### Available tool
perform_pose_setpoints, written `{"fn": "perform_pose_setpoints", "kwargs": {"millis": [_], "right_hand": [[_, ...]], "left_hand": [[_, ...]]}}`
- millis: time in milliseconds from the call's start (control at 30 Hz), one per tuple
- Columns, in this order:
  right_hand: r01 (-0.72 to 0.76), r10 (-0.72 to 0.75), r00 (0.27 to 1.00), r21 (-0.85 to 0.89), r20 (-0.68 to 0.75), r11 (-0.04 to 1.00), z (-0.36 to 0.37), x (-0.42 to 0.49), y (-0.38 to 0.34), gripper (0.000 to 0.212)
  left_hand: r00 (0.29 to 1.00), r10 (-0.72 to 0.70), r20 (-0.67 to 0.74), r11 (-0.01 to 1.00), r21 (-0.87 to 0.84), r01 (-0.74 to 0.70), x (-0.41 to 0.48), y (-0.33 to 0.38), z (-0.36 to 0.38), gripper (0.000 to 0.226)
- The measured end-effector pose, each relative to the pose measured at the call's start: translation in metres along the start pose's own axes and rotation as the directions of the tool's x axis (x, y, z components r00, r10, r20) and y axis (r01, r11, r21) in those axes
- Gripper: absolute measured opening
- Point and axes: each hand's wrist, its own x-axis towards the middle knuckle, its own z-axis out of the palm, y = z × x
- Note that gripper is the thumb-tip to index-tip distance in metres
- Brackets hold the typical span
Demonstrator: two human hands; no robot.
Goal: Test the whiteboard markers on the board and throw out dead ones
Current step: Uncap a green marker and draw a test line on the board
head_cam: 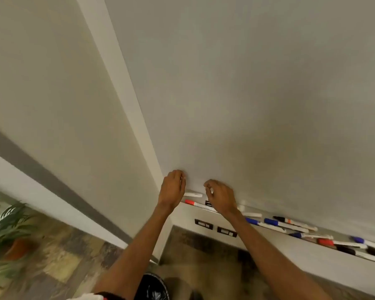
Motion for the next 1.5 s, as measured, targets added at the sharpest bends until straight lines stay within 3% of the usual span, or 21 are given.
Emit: {"fn": "perform_pose_setpoints", "kwargs": {"millis": [200,333,433,533,1000,1133,1300,1433,1500], "right_hand": [[-0.066,0.072,0.994,-0.077,0.082,0.995,0.028,0.008,0.002,0.018],[-0.076,0.091,0.985,-0.11,0.147,0.991,0.043,0.013,0.002,0.025],[-0.088,0.111,0.977,-0.128,0.184,0.988,0.054,0.015,0.002,0.026],[-0.107,0.133,0.97,-0.138,0.203,0.985,0.063,0.016,0.004,0.024],[-0.103,0.131,0.968,-0.139,0.212,0.985,0.066,0.013,0.005,0.028],[0.012,0.029,0.983,-0.217,0.183,0.976,0.049,0.015,-0.002,0.038],[0.173,-0.161,0.985,-0.236,0.068,0.956,0.021,0.009,0.0,0.031],[0.163,-0.152,0.98,-0.077,0.125,0.984,-0.009,-0.004,-0.002,0.029],[0.145,-0.133,0.984,-0.088,0.122,0.986,-0.026,-0.016,0.004,0.032]], "left_hand": [[0.984,-0.062,0.169,0.994,0.098,0.046,0.004,-0.031,0.026,0.027],[0.937,-0.143,0.318,0.961,0.272,0.054,0.007,-0.046,0.042,0.037],[0.893,-0.233,0.385,0.929,0.358,0.088,0.006,-0.058,0.05,0.031],[0.881,-0.244,0.406,0.934,0.341,0.102,0.005,-0.071,0.057,0.027],[0.937,-0.048,0.345,0.992,0.129,0.003,0.001,-0.075,0.046,0.014],[0.926,0.054,0.373,0.998,0.02,-0.067,0.003,-0.069,0.03,0.016],[0.921,0.185,0.344,0.983,-0.051,-0.178,0.001,-0.035,0.017,0.015],[0.921,0.254,0.296,0.967,-0.089,-0.239,-0.004,0.006,0.014,0.012],[0.905,0.305,0.295,0.952,-0.093,-0.29,-0.006,0.028,0.014,0.012]]}}
